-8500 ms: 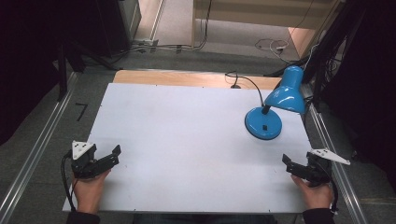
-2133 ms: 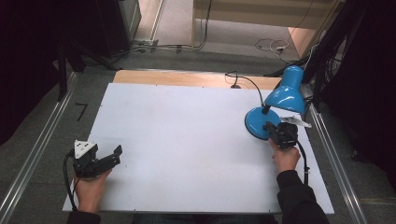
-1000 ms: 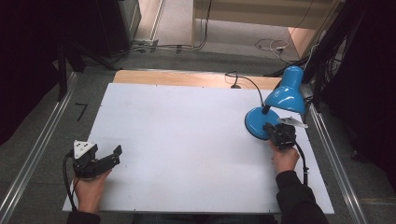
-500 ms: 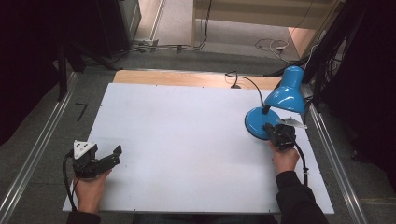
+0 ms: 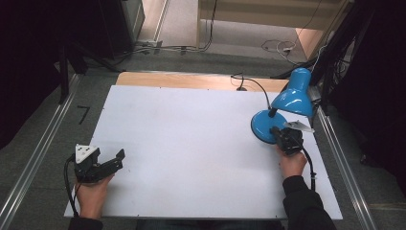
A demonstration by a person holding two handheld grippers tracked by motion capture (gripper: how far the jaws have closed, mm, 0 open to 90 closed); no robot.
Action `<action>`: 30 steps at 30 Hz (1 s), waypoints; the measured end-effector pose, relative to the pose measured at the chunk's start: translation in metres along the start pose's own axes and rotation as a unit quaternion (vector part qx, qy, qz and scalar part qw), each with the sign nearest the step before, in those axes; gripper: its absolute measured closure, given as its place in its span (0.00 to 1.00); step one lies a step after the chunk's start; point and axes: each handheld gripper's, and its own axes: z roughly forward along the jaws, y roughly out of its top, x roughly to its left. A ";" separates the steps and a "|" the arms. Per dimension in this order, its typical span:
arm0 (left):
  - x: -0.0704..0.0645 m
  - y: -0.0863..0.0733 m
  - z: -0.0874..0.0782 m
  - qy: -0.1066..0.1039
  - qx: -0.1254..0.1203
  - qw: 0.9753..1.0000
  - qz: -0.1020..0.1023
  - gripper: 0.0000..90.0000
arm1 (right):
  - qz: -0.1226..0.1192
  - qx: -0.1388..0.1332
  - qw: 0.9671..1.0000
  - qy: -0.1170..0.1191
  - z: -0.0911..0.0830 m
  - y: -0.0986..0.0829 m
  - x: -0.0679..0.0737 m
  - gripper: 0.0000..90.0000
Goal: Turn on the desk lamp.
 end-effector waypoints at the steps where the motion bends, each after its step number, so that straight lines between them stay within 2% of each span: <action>1: 0.000 0.000 0.000 0.000 0.000 1.000 0.000 0.15 | 0.000 0.001 1.000 0.000 0.000 0.000 0.000 0.97; 9: 0.000 0.000 0.000 -0.001 -0.001 1.000 0.000 0.15 | -0.015 0.004 1.000 -0.012 -0.001 -0.001 0.005 0.97; 21: 0.000 0.000 0.000 -0.002 -0.003 1.000 0.000 0.15 | -0.006 0.002 1.000 -0.002 -0.001 -0.001 0.002 0.97; 30: 0.001 0.001 0.000 -0.003 -0.003 1.000 0.001 0.15 | 0.020 0.010 1.000 0.019 -0.002 0.000 -0.004 0.73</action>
